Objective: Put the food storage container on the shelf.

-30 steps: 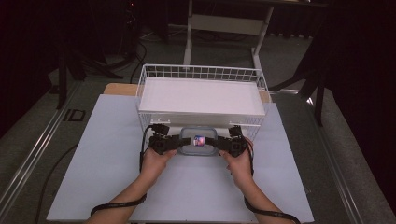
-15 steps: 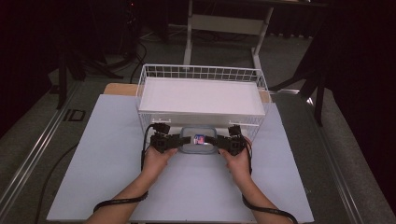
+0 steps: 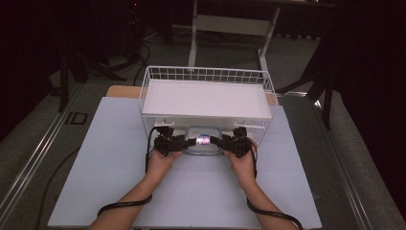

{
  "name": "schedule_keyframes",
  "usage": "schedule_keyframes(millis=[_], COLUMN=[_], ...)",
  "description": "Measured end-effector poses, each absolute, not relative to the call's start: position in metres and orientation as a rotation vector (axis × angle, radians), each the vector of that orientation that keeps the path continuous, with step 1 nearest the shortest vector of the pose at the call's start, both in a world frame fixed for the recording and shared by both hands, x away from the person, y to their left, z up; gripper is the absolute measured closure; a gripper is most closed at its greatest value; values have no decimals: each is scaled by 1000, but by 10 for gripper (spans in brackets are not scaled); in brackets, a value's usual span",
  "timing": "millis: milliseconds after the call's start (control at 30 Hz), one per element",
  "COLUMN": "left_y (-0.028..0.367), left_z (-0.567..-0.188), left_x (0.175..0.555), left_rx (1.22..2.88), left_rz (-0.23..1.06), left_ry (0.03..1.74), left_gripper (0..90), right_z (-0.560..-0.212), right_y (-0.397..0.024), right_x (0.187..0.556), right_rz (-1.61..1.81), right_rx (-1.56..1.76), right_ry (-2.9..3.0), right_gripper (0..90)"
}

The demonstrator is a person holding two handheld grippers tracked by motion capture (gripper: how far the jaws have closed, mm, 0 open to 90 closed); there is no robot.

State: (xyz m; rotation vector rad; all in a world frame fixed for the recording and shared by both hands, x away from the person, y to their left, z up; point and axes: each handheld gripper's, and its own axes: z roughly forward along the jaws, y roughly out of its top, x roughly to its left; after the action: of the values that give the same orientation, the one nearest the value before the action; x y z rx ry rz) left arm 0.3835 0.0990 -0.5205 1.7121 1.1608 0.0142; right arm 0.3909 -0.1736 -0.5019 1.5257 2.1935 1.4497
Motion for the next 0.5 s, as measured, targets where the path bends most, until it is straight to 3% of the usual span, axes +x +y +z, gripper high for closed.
schedule_keyframes(millis=[200,267,500], left_y=[98,98,98], left_z=[-520,-519,-517], left_x=[386,387,385], left_rx=[1695,1712,1713], left_rz=[26,77,71], left_ry=[1184,1184,1184], left_gripper=[369,377,389], right_z=[-500,-500,-500], right_y=[-170,-168,-169], right_x=[394,395,396], right_rz=[1419,1398,1362], right_rx=[1538,1534,1522], right_ry=[2170,2163,2155], right_gripper=[386,390,370])
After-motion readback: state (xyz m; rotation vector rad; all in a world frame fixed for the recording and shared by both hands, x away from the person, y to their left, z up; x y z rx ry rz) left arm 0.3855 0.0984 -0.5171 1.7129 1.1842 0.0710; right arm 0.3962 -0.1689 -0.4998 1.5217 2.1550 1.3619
